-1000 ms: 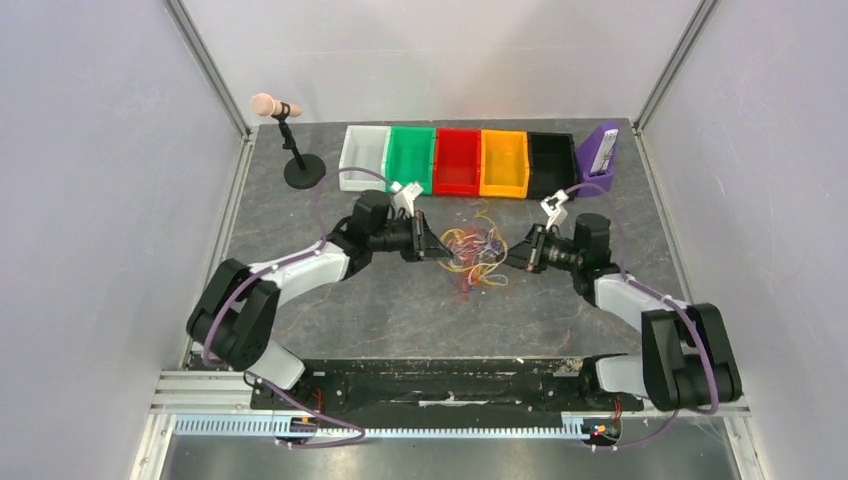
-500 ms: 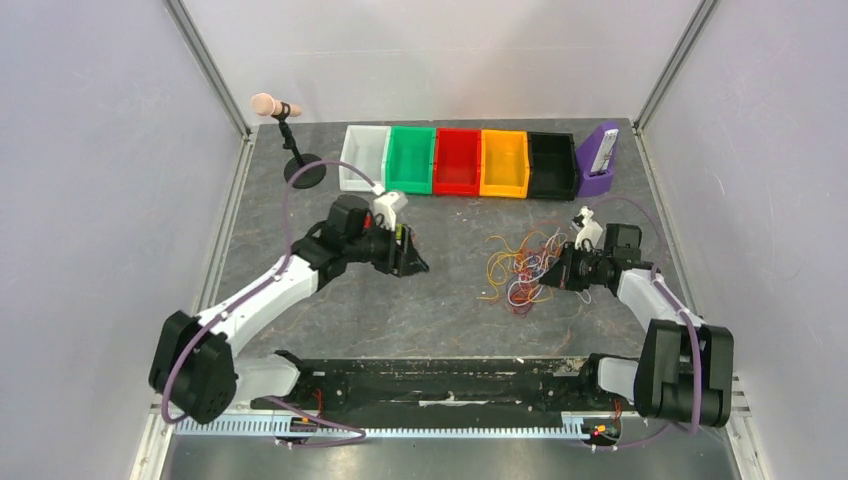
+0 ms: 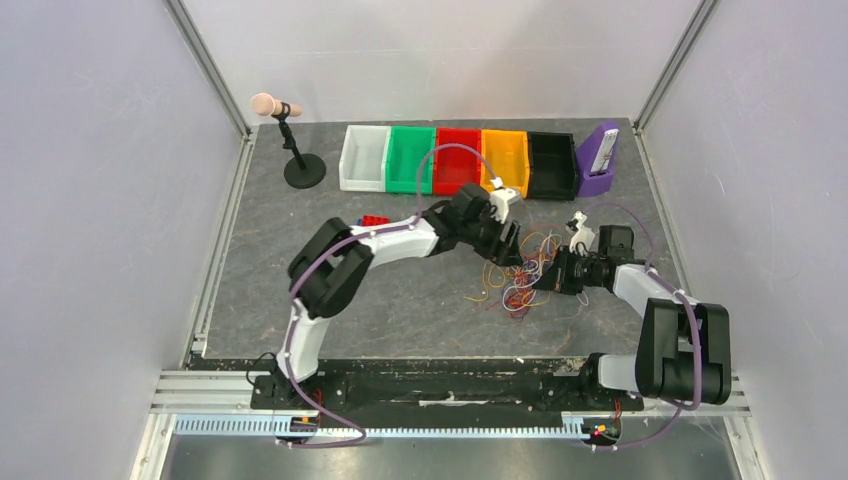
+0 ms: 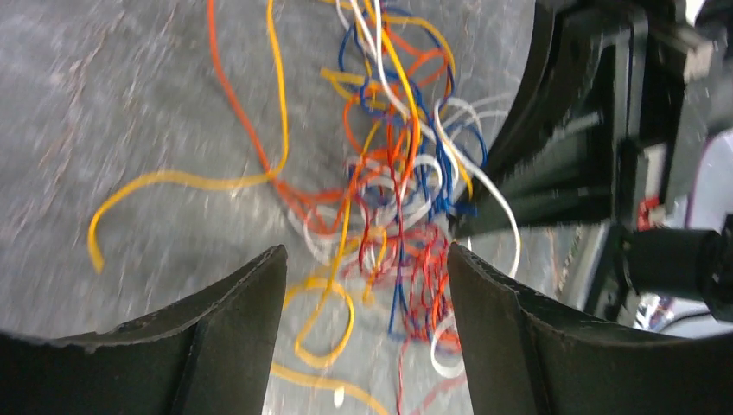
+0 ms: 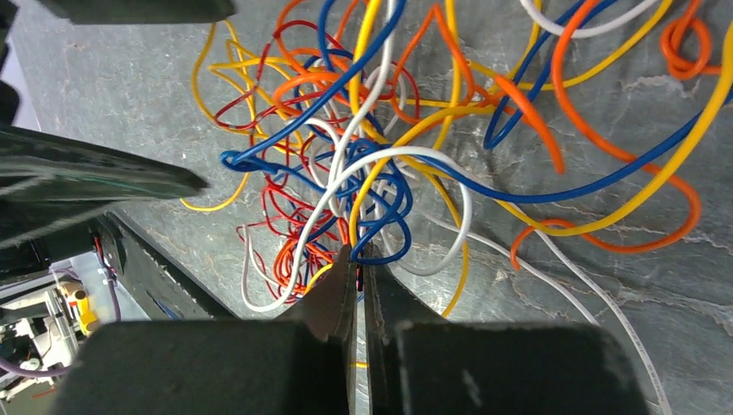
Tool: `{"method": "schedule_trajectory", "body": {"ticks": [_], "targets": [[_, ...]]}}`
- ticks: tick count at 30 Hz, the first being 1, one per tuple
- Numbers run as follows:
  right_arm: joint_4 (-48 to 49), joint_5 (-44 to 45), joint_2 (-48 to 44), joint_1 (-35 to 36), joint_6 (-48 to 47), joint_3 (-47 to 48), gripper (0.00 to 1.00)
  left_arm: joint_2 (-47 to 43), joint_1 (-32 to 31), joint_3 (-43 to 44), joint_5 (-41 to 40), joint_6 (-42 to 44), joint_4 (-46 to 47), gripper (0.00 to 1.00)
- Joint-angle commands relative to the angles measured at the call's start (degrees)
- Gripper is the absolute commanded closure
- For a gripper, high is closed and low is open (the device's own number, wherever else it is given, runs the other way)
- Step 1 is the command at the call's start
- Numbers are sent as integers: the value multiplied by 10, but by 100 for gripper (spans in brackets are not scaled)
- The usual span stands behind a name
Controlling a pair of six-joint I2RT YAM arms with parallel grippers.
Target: Untangle the cables
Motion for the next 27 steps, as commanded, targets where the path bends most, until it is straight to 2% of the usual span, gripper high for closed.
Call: {"method": "schedule_trajectory", "body": {"ticks": [1, 3, 4, 5, 7, 8, 15, 21, 27], "targets": [[0, 2, 17, 1, -4, 27, 100, 76, -19, 84, -18, 7, 39, 25], [-4, 11, 17, 1, -7, 36, 100, 102, -21, 98, -28, 9, 27, 31], [-6, 16, 17, 1, -9, 41, 100, 110, -21, 102, -34, 12, 20, 41], [-7, 20, 17, 0, -11, 45, 100, 115, -21, 106, -42, 18, 6, 52], [-16, 39, 16, -3, -16, 56, 100, 110, -16, 101, -50, 26, -25, 89], [-26, 56, 16, -7, -22, 62, 100, 98, -11, 90, -56, 25, -34, 97], [-132, 180, 12, -81, -134, 126, 100, -128, 74, -79, -27, 60, -89, 98], [-163, 199, 7, -103, -200, 133, 100, -271, 134, -146, 26, 97, -151, 98], [-168, 241, -7, -114, -265, 111, 100, -379, 173, -153, 65, 105, -184, 98]]}}
